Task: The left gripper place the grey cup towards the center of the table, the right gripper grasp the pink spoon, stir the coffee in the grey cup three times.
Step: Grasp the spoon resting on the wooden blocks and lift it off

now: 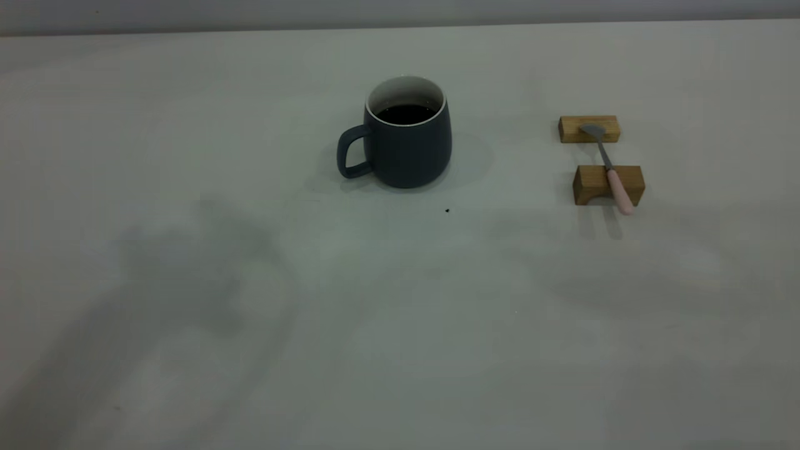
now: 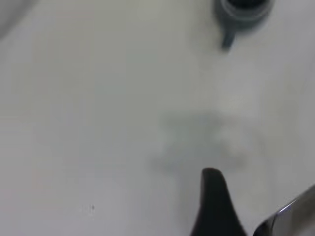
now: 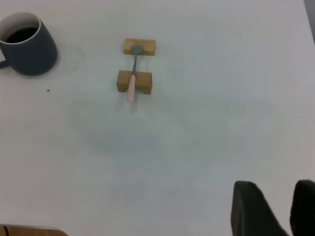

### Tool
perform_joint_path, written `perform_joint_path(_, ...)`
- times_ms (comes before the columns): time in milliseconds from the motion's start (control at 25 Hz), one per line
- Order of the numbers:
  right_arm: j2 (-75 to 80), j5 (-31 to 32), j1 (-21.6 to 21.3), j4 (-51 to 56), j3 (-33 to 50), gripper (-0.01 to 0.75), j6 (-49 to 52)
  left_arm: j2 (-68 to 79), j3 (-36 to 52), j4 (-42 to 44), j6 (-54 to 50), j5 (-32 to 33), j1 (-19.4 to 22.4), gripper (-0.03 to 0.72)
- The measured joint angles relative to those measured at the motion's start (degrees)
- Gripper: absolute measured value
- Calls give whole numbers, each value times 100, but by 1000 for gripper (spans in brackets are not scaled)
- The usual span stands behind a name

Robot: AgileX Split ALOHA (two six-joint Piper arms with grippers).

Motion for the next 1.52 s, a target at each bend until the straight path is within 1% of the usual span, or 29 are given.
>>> perform_joint_path(80, 0, 0, 0, 0, 0, 239, 0, -660, 195, 5, -429, 0, 0, 567)
perform_joint_path(160, 0, 0, 0, 0, 0, 239, 0, -1418, 672, 5, -830, 0, 0, 567)
perform_joint_path(240, 0, 0, 0, 0, 0, 239, 0, -2154, 1327, 12, -1260, 0, 0, 567)
perform_joint_path(440, 0, 0, 0, 0, 0, 239, 0, -4149, 3429, 290, -2120, 0, 0, 567)
perform_joint_path(600, 0, 0, 0, 0, 0, 239, 0, -5390, 4631, 351, -2322, 0, 0, 567)
perform_joint_path(760, 0, 0, 0, 0, 0, 239, 0, -6015, 5386, 359, -2115, -31, 0, 567)
perform_joint_path(920, 0, 0, 0, 0, 0, 239, 0, -6146, 5895, -32, -1677, -189, 0, 567)
perform_joint_path(1040, 0, 0, 0, 0, 0, 239, 0, -6146, 5935, -363, -1421, -249, 0, 567)
perform_joint_path(1320, 0, 0, 0, 0, 0, 239, 0, -6146, 5935, -443, -1330, -276, 50, 567)
perform_joint_path(1440, 0, 0, 0, 0, 0, 239, 0, -6146, 5939, -452, -1330, -281, 430, 567)
perform_joint_path(1520, 0, 0, 0, 0, 0, 239, 0, -6146, 5939, -457, -1330, -296, 891, 567)
